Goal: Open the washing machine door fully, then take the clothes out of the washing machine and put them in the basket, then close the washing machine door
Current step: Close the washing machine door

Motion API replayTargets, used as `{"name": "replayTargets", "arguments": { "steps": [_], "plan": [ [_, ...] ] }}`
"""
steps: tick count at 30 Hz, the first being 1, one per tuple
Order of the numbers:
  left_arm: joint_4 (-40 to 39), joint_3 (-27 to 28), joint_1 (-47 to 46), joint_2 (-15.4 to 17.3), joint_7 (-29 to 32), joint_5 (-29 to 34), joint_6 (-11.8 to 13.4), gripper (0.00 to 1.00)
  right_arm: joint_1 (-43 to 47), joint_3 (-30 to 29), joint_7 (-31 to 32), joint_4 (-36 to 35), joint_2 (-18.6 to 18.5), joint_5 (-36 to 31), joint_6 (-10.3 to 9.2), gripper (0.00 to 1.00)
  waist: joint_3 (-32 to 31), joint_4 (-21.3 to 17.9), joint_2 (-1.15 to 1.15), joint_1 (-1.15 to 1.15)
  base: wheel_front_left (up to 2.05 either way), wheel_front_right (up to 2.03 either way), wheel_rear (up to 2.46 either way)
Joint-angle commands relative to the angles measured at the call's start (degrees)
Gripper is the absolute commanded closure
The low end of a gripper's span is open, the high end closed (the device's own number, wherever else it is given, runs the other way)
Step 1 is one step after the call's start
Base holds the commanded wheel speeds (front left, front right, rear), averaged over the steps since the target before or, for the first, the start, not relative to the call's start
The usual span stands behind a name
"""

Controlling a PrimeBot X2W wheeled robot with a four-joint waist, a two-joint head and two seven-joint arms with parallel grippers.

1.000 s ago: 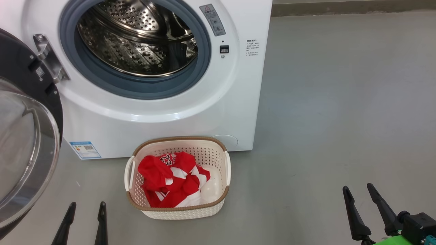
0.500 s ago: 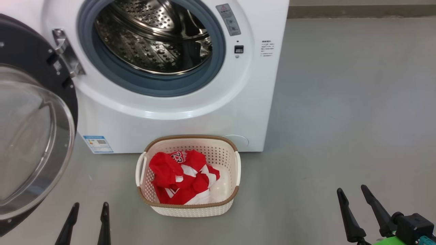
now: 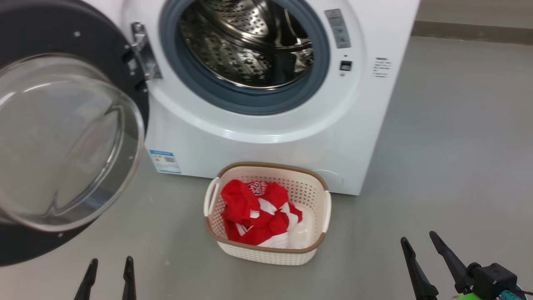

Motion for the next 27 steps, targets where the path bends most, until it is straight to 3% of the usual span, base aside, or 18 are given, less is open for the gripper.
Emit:
{"name": "replayTargets", "arguments": {
  "steps": [1,18,27],
  "plan": [
    [-1.3,1.3,-0.5,0.3,-0.3,-0.5,0.8,0.0,-2.6,1.5,-0.4,-1.1,-1.1,0.4,0.35,0.0,-0.6,4.0,0.0,0.0,0.0,0.0,0.0],
    [-1.8,0.5,1.4,0.3,-0.3,-3.2,3.2,0.0,-3.7,5.0,-0.4,-0.4,-1.3,0.7,0.35,0.0,-0.7,17.9,0.0,0.0,0.0,0.0,0.0],
    [-4.4,0.4,2.2,0.3,-0.3,-6.6,6.3,0.0,-8.7,10.9,-0.4,1.0,-2.9,1.4,0.35,0.0,1.7,19.8,0.0,0.0,0.0,0.0,0.0]
  ]
}}
